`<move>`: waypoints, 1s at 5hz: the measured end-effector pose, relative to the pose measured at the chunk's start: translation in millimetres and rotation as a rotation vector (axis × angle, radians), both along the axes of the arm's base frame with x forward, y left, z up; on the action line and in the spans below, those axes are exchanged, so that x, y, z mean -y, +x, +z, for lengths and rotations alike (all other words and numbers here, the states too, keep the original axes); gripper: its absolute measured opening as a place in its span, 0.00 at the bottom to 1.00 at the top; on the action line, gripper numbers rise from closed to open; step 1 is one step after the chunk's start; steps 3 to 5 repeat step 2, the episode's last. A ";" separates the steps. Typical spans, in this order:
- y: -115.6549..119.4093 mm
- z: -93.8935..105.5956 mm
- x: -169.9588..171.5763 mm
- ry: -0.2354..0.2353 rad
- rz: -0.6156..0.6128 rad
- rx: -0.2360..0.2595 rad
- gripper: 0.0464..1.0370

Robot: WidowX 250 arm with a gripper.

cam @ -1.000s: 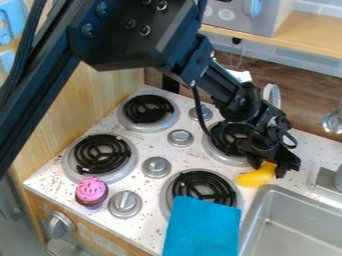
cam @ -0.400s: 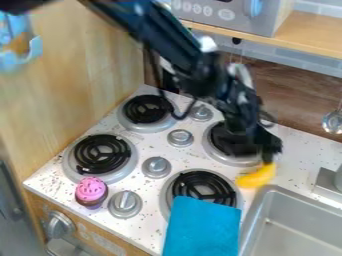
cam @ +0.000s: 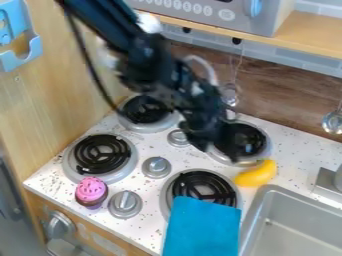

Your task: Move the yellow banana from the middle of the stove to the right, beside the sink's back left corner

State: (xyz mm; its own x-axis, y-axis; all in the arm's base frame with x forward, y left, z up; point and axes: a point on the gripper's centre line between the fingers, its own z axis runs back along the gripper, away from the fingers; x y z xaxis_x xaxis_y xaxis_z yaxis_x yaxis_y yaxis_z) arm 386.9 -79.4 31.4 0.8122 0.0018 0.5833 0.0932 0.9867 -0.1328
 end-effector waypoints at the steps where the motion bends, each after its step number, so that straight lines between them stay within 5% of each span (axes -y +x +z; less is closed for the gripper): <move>1: -40.7 5.9 -16.4 0.032 -0.045 0.025 0.96; 2: -62.1 46.5 -29.5 -0.015 -0.014 -0.009 0.96; 5: -62.1 46.5 -29.5 -0.015 -0.014 -0.009 0.96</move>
